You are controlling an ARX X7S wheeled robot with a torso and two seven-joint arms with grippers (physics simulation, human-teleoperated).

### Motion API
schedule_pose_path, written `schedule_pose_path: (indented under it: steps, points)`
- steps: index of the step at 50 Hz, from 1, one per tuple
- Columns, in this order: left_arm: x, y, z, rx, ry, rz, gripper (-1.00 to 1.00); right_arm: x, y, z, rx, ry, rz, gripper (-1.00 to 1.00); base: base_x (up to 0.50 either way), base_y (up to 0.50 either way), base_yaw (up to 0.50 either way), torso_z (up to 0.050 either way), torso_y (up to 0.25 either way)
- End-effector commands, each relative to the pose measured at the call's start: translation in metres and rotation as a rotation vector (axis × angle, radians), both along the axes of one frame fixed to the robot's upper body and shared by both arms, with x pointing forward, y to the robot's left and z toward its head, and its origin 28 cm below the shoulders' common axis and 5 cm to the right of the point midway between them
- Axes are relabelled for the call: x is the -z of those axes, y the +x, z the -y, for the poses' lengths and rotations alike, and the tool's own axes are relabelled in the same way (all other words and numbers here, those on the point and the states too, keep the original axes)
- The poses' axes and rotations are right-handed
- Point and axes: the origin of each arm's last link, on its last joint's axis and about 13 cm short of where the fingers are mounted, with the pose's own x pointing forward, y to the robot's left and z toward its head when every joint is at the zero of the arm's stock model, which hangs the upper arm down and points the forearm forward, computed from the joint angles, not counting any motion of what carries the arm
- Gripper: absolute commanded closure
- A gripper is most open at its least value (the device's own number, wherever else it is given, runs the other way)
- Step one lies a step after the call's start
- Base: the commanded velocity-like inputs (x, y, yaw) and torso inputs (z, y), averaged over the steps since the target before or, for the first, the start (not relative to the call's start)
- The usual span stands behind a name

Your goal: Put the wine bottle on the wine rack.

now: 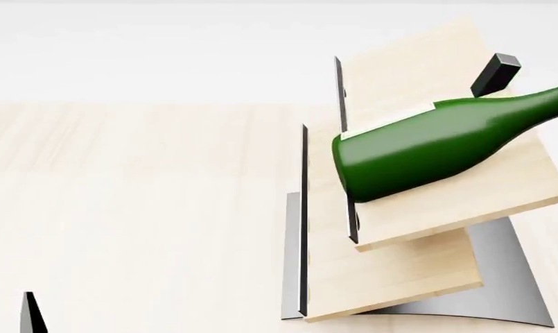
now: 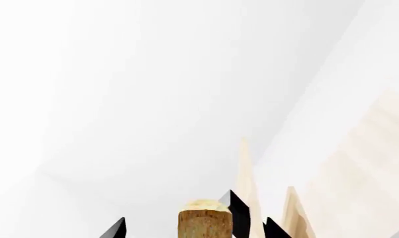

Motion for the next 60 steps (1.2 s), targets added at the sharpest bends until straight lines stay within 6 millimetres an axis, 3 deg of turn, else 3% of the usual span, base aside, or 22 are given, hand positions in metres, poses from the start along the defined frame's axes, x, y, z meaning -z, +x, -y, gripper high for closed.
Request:
schedule_pose_path:
  steps: [1,26,36,51,54,60]
  points:
    - [0.0,0.0,0.001,0.004,0.002,-0.002,-1.0,-0.01,-0.022,0.012,0.043,-0.008,0.036,-1.0,0.0,0.0,0.0,0.0,0.0]
    - [0.001,-0.001,0.002,0.008,0.008,-0.002,-1.0,-0.016,-0.078,0.038,0.169,0.001,0.113,-1.0,0.0,0.0,0.0,0.0,0.0]
    - [0.001,-0.001,0.002,0.008,0.008,-0.001,-1.0,-0.01,-0.086,0.026,0.334,-0.258,0.198,-1.0,0.0,0.0,0.0,0.0,0.0]
    - [-0.001,-0.001,0.002,0.007,0.008,0.0,-1.0,0.01,-0.103,0.011,0.497,-0.484,0.303,-1.0,0.0,0.0,0.0,0.0,0.0]
    - [0.0,-0.001,0.003,0.009,0.009,0.0,-1.0,0.006,-0.108,0.009,0.572,-0.573,0.305,-1.0,0.0,0.0,0.0,0.0,0.0]
    - [0.001,-0.001,0.004,0.015,0.011,0.0,-1.0,-0.012,-0.141,-0.001,0.752,-0.696,0.435,-1.0,0.0,0.0,0.0,0.0,0.0]
